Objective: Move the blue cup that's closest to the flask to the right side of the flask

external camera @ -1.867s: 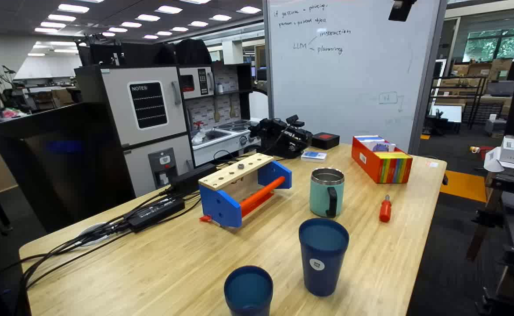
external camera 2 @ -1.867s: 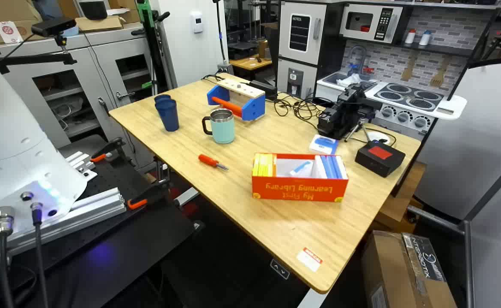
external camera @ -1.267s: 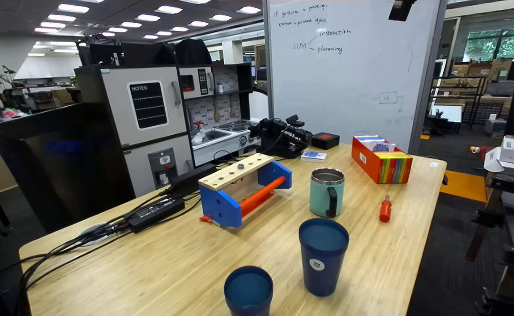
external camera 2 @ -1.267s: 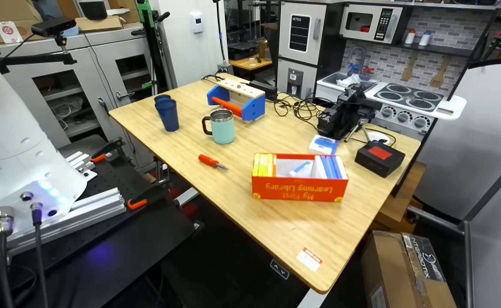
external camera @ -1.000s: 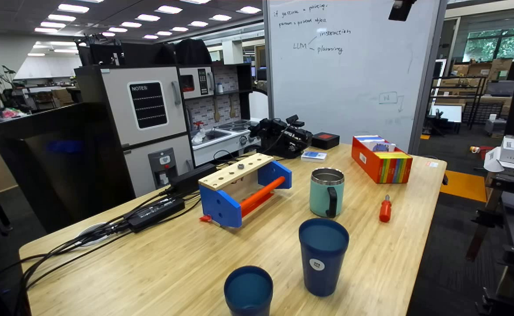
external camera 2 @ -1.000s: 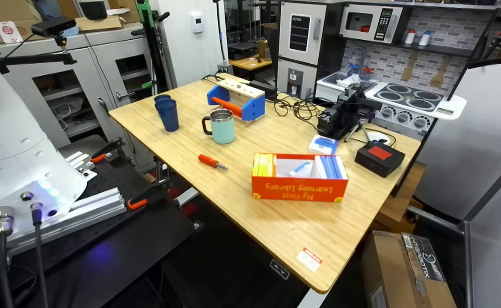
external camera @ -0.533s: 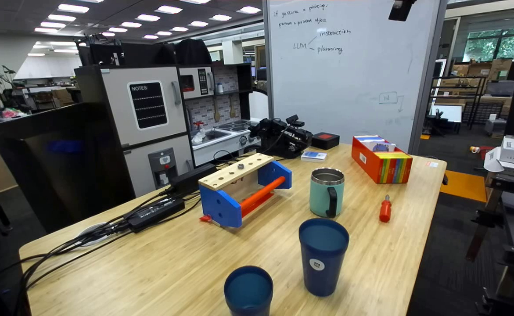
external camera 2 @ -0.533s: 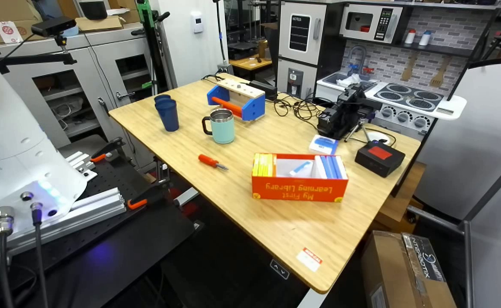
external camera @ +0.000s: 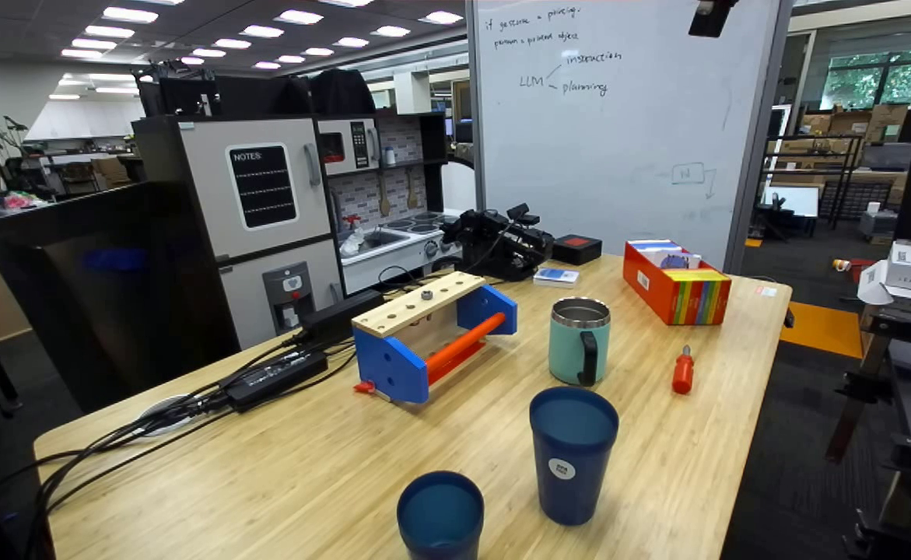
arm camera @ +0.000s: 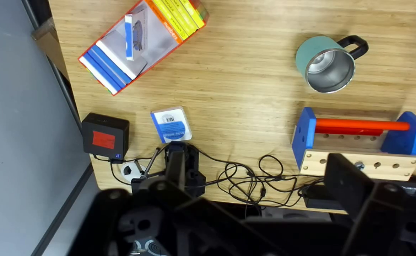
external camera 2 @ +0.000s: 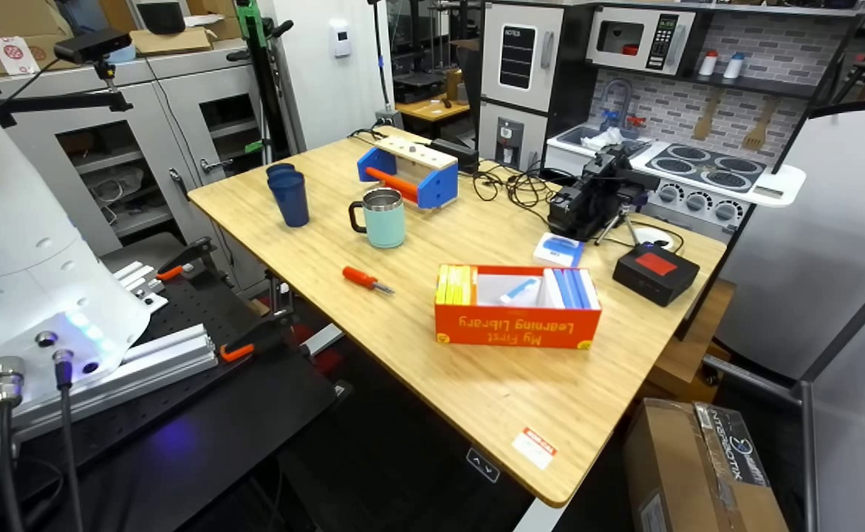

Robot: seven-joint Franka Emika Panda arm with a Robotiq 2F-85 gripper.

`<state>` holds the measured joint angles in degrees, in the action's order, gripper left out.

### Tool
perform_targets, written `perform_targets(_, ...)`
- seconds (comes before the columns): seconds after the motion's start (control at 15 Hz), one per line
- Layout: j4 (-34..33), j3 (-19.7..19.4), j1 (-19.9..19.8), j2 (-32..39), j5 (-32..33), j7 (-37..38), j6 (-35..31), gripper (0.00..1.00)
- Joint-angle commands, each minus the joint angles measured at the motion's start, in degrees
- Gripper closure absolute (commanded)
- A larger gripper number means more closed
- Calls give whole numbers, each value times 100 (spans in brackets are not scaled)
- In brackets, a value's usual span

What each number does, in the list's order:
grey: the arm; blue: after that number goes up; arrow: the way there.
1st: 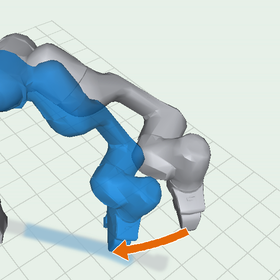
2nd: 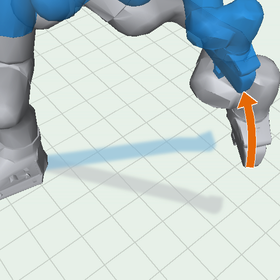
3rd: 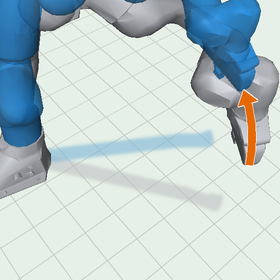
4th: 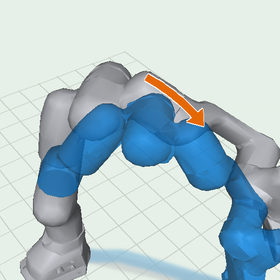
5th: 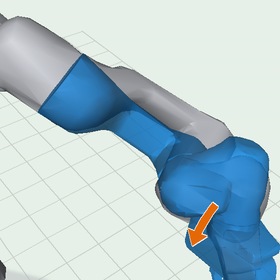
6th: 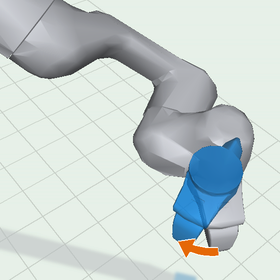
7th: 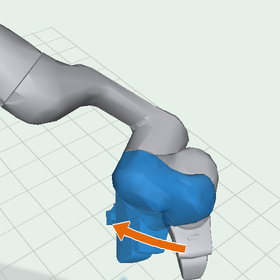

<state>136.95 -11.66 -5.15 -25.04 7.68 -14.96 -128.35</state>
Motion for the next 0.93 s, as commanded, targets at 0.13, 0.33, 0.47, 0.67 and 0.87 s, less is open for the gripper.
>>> perform_targets(0.13, -556, 51, 163, 885, -202, -207, -194, 0)
perform_targets(0.33, -1024, 162, 337, 1570, -438, -275, -225, 0)
perform_targets(0.47, -1314, 290, 403, 1943, -630, -310, -182, 0)
perform_targets(0.67, -1791, 595, 537, 2384, -998, -477, -39, 0)
perform_targets(0.87, -2258, 978, 705, 2746, -1083, -520, 222, 0)
